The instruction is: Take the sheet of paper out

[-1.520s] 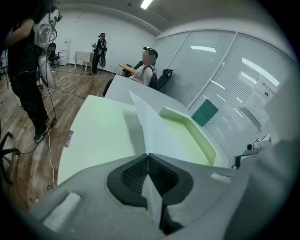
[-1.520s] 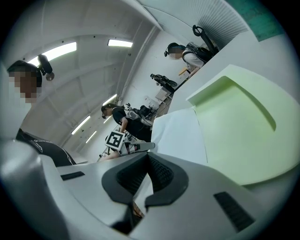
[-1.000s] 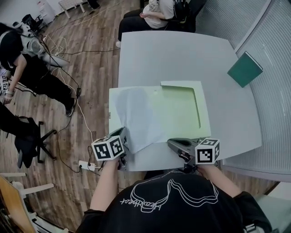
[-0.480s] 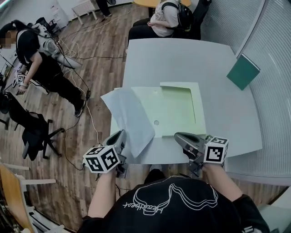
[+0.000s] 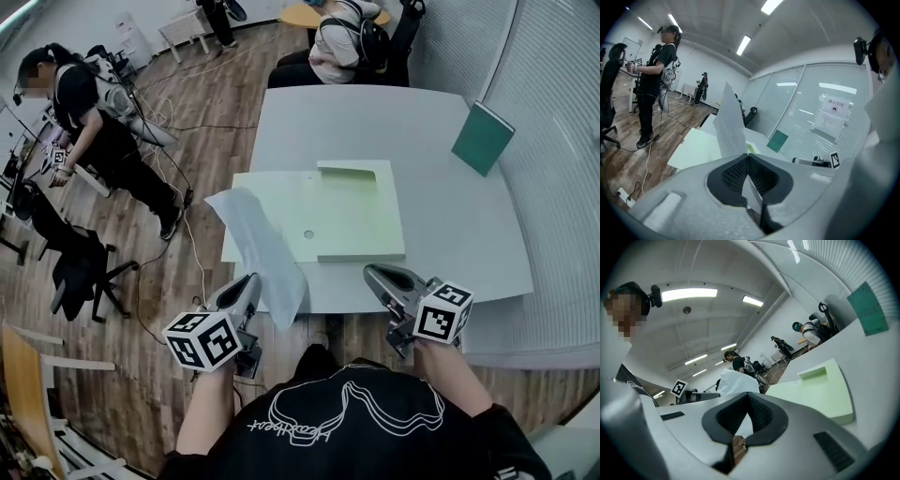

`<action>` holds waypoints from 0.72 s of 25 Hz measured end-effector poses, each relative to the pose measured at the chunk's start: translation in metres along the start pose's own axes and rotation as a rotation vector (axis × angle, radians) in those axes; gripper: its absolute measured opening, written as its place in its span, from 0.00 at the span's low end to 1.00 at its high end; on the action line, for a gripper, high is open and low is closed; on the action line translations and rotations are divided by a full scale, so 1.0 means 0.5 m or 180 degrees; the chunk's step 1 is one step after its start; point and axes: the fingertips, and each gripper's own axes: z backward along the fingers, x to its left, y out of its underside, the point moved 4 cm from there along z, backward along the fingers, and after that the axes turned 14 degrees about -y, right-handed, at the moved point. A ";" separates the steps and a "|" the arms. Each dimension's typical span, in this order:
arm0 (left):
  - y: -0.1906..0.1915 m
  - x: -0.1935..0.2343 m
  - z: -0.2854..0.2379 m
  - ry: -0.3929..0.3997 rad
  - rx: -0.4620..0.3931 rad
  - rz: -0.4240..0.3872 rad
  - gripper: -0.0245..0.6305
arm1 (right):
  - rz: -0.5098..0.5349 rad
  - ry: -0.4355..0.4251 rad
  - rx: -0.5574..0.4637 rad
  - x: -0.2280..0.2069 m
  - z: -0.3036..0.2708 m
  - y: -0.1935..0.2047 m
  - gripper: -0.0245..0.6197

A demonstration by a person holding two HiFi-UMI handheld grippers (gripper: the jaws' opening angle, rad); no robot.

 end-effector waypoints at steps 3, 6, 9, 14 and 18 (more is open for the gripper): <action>0.026 -0.042 0.046 0.0086 -0.0013 -0.0001 0.06 | 0.0365 0.0105 0.0036 0.038 0.036 0.008 0.05; 0.058 -0.079 0.074 0.0179 -0.0001 -0.0022 0.06 | 0.0539 0.0104 0.0031 0.067 0.066 0.018 0.05; 0.081 -0.110 0.101 0.0274 0.0011 -0.0044 0.06 | 0.0480 0.0001 -0.0036 0.094 0.092 0.026 0.05; 0.107 -0.156 0.131 0.0387 -0.0016 -0.0090 0.06 | 0.0445 -0.0058 -0.0067 0.123 0.134 0.036 0.05; 0.138 -0.196 0.146 0.0455 -0.0031 -0.0083 0.06 | 0.0494 -0.0104 -0.0074 0.141 0.175 0.050 0.05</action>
